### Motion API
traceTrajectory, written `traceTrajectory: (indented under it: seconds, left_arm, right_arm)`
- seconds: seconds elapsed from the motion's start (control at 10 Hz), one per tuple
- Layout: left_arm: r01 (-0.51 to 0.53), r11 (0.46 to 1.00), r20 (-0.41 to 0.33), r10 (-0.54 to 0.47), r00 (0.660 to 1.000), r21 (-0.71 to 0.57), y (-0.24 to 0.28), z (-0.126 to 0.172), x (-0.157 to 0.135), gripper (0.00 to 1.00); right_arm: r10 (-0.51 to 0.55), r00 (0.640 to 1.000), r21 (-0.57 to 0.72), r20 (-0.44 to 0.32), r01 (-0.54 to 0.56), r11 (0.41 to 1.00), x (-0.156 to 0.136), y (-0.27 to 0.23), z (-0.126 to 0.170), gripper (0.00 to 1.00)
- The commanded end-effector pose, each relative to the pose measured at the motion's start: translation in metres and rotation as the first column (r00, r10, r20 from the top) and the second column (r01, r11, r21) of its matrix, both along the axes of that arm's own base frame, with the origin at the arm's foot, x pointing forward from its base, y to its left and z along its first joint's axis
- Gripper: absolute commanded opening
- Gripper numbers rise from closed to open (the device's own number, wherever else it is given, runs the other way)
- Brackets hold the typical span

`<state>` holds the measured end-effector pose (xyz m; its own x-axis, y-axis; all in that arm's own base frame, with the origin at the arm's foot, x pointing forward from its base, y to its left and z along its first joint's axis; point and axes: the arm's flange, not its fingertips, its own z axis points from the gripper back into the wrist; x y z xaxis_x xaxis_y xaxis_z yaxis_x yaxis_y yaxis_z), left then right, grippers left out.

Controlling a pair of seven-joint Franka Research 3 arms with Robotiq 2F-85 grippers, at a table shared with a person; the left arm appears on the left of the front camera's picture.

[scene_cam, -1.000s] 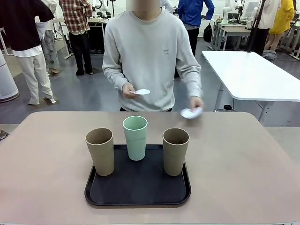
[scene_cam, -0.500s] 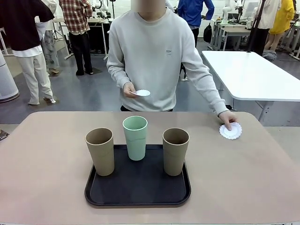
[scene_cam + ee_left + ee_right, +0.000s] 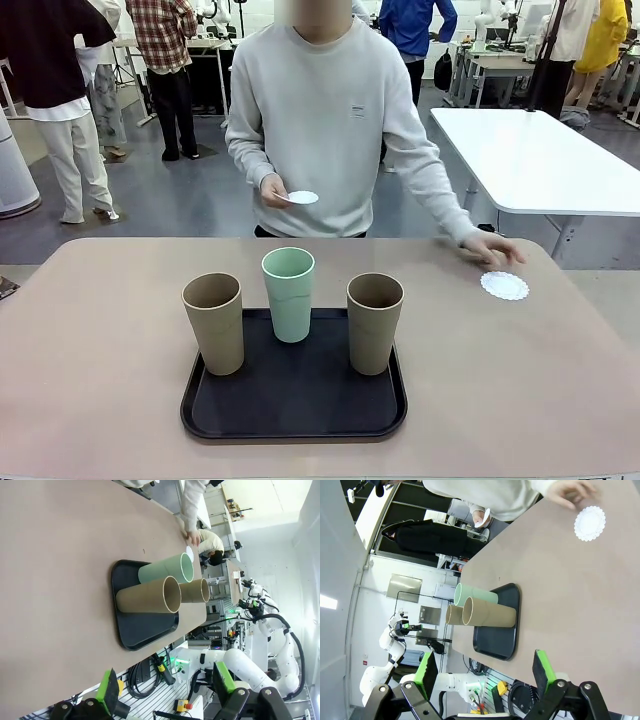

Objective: Place coasters on the table and set cups on them.
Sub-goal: Pick up one Reusable plastic cup and place it on a coaster set by the human.

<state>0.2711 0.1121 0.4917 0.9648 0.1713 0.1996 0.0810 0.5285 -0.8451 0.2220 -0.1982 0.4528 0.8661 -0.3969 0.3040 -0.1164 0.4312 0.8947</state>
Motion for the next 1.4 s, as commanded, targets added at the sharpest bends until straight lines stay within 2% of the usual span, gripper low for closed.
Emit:
traceTrajectory:
  seconds: [0.0, 0.7, 0.8, 0.9, 1.0, 1.1, 1.2, 1.3]
  left_arm:
    - [0.013, 1.0, 0.009, -0.013, 1.0, -0.006, -0.002, 0.0, 0.001, 1.0]
    - [0.013, 1.0, 0.009, -0.013, 1.0, -0.006, -0.002, 0.0, 0.001, 1.0]
    - [0.013, 1.0, 0.009, -0.013, 1.0, -0.006, -0.002, 0.0, 0.001, 1.0]
    - [0.013, 1.0, 0.009, -0.013, 1.0, -0.006, -0.002, 0.0, 0.001, 1.0]
    - [0.013, 1.0, 0.009, -0.013, 1.0, -0.006, -0.002, 0.0, 0.001, 1.0]
    - [0.013, 1.0, 0.009, -0.013, 1.0, -0.006, -0.002, 0.0, 0.001, 1.0]
    - [0.013, 1.0, 0.009, -0.013, 1.0, -0.006, -0.002, 0.0, 0.001, 1.0]
    - [0.013, 1.0, 0.009, -0.013, 1.0, -0.006, -0.002, 0.0, 0.001, 1.0]
  right_arm:
    - [-0.001, 1.0, 0.012, 0.011, 0.001, 1.0, 0.002, -0.001, 0.001, 1.0]
    - [0.0, 1.0, 0.0, 0.0, 0.0, 1.0, 0.0, 0.0, 0.0, 1.0]
    - [0.061, 0.997, -0.103, 0.053, -0.055, 0.993, 0.011, 0.006, 0.013, 1.0]
    - [-0.068, 0.995, -0.478, 0.069, 0.093, 0.873, 0.039, 0.011, 0.031, 1.0]
    - [0.003, 1.0, -0.698, 0.026, 0.017, 0.716, 0.058, 0.029, 0.051, 1.0]
    - [0.13, 0.99, -0.826, 0.052, -0.03, 0.562, 0.063, 0.058, 0.075, 1.0]
    - [0.254, 0.966, -0.878, 0.05, -0.079, 0.472, 0.069, 0.086, 0.089, 1.0]
    - [0.486, 0.874, -0.907, -0.032, -0.23, 0.353, 0.079, 0.117, 0.089, 1.0]
